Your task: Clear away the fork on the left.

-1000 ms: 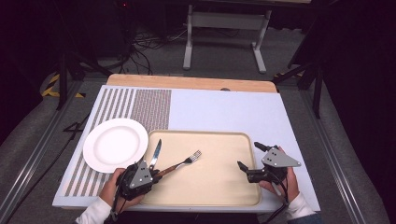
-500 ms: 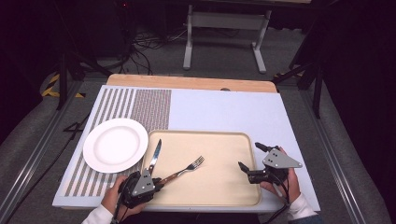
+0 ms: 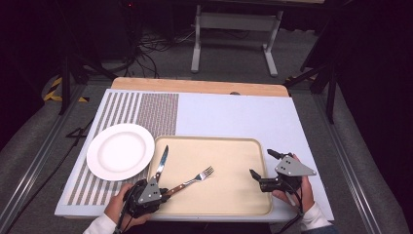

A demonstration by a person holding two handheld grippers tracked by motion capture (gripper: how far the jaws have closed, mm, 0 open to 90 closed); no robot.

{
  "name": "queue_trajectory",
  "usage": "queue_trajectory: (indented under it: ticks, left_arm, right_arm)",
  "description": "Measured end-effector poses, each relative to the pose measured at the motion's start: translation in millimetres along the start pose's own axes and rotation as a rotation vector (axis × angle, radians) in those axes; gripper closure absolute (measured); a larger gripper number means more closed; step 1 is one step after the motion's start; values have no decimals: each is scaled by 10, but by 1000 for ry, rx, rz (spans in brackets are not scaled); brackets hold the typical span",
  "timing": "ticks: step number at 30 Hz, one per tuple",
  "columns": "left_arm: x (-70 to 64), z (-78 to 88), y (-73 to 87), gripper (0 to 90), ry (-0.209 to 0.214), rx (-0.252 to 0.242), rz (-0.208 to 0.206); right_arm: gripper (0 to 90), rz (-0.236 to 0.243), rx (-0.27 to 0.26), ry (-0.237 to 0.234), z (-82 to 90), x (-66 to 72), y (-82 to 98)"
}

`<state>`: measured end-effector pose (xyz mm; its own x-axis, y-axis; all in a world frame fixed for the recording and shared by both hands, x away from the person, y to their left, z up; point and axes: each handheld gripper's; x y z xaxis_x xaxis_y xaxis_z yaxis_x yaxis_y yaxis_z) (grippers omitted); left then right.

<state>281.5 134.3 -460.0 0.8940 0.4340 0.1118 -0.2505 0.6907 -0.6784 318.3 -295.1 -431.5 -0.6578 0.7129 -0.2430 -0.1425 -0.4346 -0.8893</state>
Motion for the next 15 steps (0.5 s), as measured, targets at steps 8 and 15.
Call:
queue_trajectory:
  ticks: [8, 15]
  left_arm:
    - [18, 22, -17, 649, 42, -18, 1]
    - [107, 180, -108, 798, 56, -110, -37]
  right_arm:
    - [105, 1, 1, -2, -3, 6, 1]
    - [105, -3, -8, 4, -5, 9, 6]
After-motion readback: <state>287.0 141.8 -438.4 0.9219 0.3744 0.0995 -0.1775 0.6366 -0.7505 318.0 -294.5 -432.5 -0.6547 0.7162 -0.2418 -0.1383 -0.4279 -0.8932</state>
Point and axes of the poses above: each handheld gripper's, and its own axes: z roughly backward along the jaws, y roughly out of its underside, x roughly to its left, and after that the axes turned 1 degree about -x, right-handed
